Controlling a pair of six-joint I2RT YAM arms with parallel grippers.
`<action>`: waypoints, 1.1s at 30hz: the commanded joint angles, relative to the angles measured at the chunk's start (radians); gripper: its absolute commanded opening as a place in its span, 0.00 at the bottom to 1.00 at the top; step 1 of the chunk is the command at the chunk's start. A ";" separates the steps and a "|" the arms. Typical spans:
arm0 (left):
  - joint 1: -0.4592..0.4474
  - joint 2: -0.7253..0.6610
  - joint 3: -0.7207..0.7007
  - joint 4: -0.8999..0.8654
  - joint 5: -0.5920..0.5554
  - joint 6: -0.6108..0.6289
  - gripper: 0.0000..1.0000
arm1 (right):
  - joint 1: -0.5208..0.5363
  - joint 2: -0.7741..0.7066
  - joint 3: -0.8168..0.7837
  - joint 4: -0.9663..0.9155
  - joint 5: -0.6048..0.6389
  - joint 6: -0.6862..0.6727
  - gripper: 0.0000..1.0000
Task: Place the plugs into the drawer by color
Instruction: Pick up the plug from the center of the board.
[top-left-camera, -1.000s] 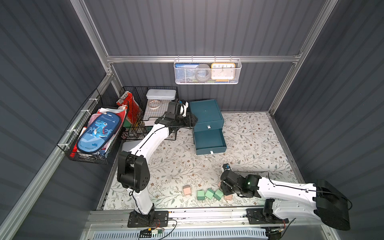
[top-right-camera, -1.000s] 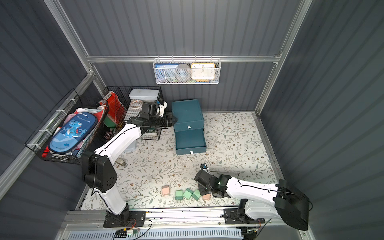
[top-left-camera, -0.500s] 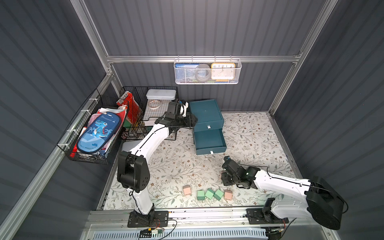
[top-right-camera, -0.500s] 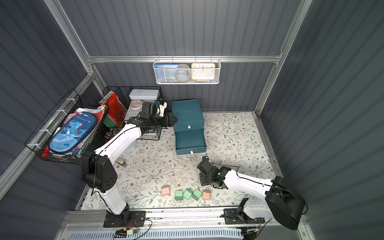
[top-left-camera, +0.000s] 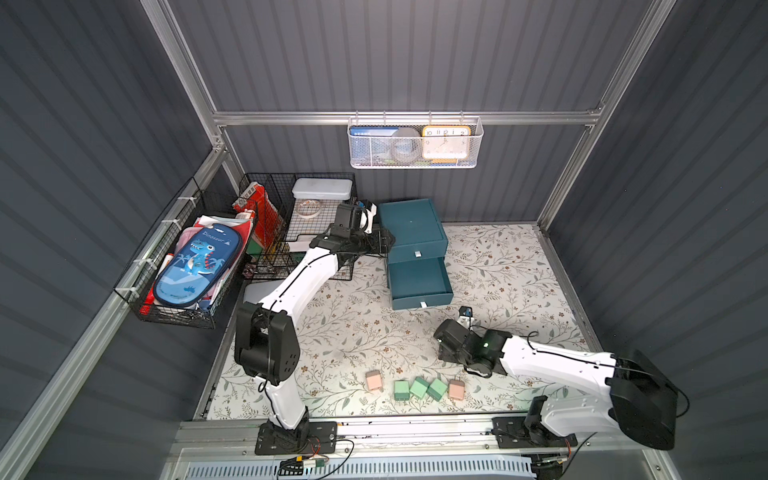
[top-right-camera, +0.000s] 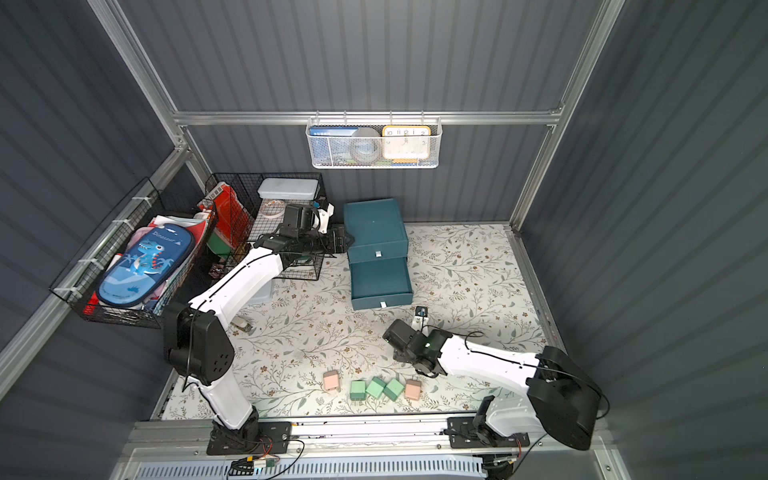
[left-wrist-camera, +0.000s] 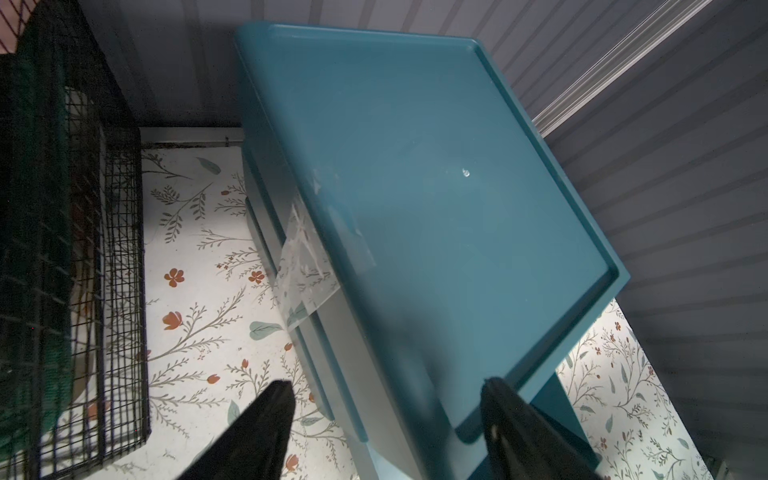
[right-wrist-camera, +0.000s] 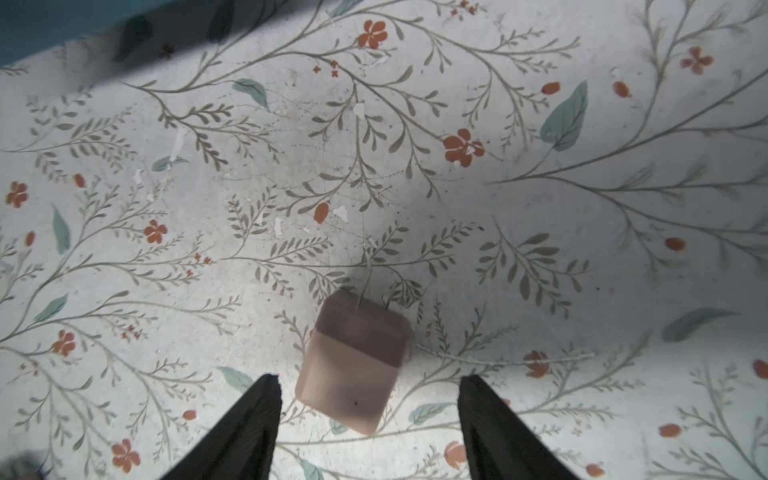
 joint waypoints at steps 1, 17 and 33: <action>-0.003 -0.013 -0.014 -0.001 0.010 0.019 0.76 | 0.002 0.029 0.033 -0.074 0.053 0.076 0.73; -0.003 -0.014 -0.018 -0.001 0.009 0.022 0.76 | 0.001 0.131 0.048 0.006 -0.017 0.046 0.68; -0.003 -0.004 -0.011 -0.005 0.006 0.026 0.76 | -0.017 0.157 0.000 0.037 -0.027 0.018 0.48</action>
